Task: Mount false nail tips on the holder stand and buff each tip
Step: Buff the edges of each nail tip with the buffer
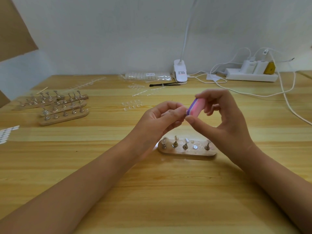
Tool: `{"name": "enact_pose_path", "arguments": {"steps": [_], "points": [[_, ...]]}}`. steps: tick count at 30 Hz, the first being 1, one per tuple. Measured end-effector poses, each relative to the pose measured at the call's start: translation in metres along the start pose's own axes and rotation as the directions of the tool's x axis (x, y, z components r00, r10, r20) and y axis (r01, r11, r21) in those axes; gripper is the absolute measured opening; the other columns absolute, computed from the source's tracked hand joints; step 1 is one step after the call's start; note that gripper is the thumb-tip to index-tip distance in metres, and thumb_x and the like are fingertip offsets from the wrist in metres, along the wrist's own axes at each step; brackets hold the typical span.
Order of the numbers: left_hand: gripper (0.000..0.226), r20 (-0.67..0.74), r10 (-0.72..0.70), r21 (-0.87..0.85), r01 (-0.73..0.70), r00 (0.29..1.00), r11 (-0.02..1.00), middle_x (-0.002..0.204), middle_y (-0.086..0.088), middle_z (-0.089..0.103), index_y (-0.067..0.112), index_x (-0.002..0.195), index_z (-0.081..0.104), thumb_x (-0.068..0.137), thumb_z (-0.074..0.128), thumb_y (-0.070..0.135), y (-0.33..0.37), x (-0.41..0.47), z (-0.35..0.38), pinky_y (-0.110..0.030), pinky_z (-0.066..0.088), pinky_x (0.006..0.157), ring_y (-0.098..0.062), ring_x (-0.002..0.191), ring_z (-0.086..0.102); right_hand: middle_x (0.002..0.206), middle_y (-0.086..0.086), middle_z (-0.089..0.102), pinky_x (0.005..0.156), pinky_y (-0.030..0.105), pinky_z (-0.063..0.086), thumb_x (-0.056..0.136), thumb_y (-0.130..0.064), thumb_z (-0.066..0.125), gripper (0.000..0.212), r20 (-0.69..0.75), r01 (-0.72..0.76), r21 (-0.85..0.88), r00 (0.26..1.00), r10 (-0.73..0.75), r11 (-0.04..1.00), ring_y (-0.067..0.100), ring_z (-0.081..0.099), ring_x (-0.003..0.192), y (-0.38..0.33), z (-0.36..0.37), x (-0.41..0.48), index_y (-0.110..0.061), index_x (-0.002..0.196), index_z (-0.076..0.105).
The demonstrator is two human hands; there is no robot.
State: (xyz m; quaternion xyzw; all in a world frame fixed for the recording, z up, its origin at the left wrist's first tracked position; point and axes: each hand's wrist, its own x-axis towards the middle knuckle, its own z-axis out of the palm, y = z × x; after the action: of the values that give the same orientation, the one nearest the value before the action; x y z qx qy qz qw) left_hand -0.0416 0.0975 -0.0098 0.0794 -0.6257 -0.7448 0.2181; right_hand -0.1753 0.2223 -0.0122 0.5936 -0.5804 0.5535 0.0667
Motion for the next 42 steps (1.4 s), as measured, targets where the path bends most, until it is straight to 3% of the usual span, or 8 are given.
{"name": "enact_pose_path", "arguments": {"steps": [4, 7, 11, 15, 22, 26, 30, 42], "points": [[0.021, 0.013, -0.007, -0.015, 0.007, 1.000, 1.000, 0.081, 0.005, 0.067, 0.014, 0.096, 0.066, 0.083, 0.064, 0.031, 0.0003, -0.0011, 0.0015, -0.017, 0.051, 0.079, -0.005, 0.075, 0.063, 0.098, -0.008, 0.055, 0.077, 0.026, 0.045, 0.078, -0.034, 0.075, 0.043, 0.077, 0.083, -0.001, 0.994, -0.082, 0.997, 0.018, 0.052, 0.082, -0.0003, 0.0020, -0.0029, -0.021, 0.111, 0.051], [0.014, 0.004, -0.015, -0.004, 0.015, 1.000, 1.000, 0.084, 0.003, 0.067, 0.017, 0.092, 0.068, 0.087, 0.069, 0.030, 0.0001, -0.0007, 0.0014, -0.021, 0.052, 0.089, -0.007, 0.082, 0.061, 0.100, -0.010, 0.056, 0.078, 0.027, 0.046, 0.077, -0.037, 0.074, 0.045, -0.002, 0.017, 0.000, 1.000, -0.017, 1.000, 0.016, 0.053, 0.083, 0.0009, -0.0006, -0.0009, -0.019, 0.111, 0.052], [0.014, 0.018, -0.016, -0.005, 0.017, 1.000, 1.000, 0.080, 0.005, 0.065, 0.016, 0.092, 0.068, 0.088, 0.067, 0.029, 0.0005, -0.0011, 0.0021, -0.016, 0.051, 0.078, -0.005, 0.074, 0.060, 0.098, -0.004, 0.056, 0.079, 0.026, 0.044, 0.077, -0.035, 0.076, 0.046, 0.055, 0.101, -0.036, 0.994, -0.099, 0.994, 0.019, 0.052, 0.083, 0.0013, 0.0010, -0.0038, -0.018, 0.110, 0.051], [0.014, 0.006, -0.007, -0.002, 0.007, 1.000, 1.000, 0.084, 0.004, 0.066, 0.018, 0.091, 0.069, 0.084, 0.066, 0.029, 0.0016, -0.0007, 0.0004, -0.020, 0.052, 0.089, -0.007, 0.082, 0.060, 0.100, -0.007, 0.056, 0.078, 0.033, 0.046, 0.077, -0.038, 0.075, 0.047, -0.028, 0.036, -0.044, 0.999, -0.037, 0.998, 0.018, 0.053, 0.084, 0.0016, -0.0008, -0.0003, -0.018, 0.111, 0.050], [0.008, 0.000, -0.005, -0.005, 0.005, 1.000, 1.000, 0.084, 0.005, 0.068, 0.021, 0.087, 0.071, 0.086, 0.065, 0.026, 0.0016, 0.0001, 0.0008, -0.021, 0.051, 0.090, -0.007, 0.083, 0.062, 0.100, -0.011, 0.055, 0.079, 0.032, 0.045, 0.076, -0.038, 0.075, 0.046, -0.054, 0.029, -0.026, 0.998, -0.030, 0.999, 0.014, 0.052, 0.084, 0.0004, -0.0022, 0.0002, -0.019, 0.110, 0.051], [0.019, 0.027, 0.003, 0.001, -0.003, 1.000, 1.000, 0.080, 0.006, 0.068, 0.015, 0.094, 0.067, 0.085, 0.067, 0.031, 0.0017, -0.0018, 0.0020, -0.017, 0.051, 0.079, -0.004, 0.075, 0.062, 0.099, -0.006, 0.055, 0.080, 0.026, 0.044, 0.077, -0.035, 0.076, 0.045, 0.047, 0.116, -0.032, 0.992, -0.114, 0.993, 0.017, 0.052, 0.085, -0.0002, 0.0009, -0.0023, -0.020, 0.111, 0.050], [0.016, -0.010, -0.006, 0.003, 0.006, 1.000, 1.000, 0.082, 0.005, 0.068, 0.018, 0.091, 0.068, 0.083, 0.070, 0.031, 0.0025, -0.0014, 0.0018, -0.022, 0.051, 0.090, -0.007, 0.082, 0.062, 0.101, -0.012, 0.055, 0.080, 0.029, 0.045, 0.077, -0.038, 0.075, 0.045, -0.044, 0.032, -0.026, 0.999, -0.033, 0.999, 0.012, 0.052, 0.085, 0.0010, -0.0014, -0.0002, -0.021, 0.111, 0.051], [0.018, 0.013, 0.003, -0.048, -0.002, 1.000, 0.999, 0.083, 0.004, 0.067, 0.018, 0.090, 0.071, 0.080, 0.069, 0.033, 0.0031, -0.0028, 0.0023, -0.016, 0.052, 0.079, -0.006, 0.078, 0.062, 0.102, -0.016, 0.054, 0.085, 0.025, 0.042, 0.076, -0.038, 0.075, 0.045, 0.006, 0.081, -0.041, 0.997, -0.080, 0.996, 0.006, 0.052, 0.087, -0.0001, -0.0003, -0.0011, -0.024, 0.111, 0.050]]}}
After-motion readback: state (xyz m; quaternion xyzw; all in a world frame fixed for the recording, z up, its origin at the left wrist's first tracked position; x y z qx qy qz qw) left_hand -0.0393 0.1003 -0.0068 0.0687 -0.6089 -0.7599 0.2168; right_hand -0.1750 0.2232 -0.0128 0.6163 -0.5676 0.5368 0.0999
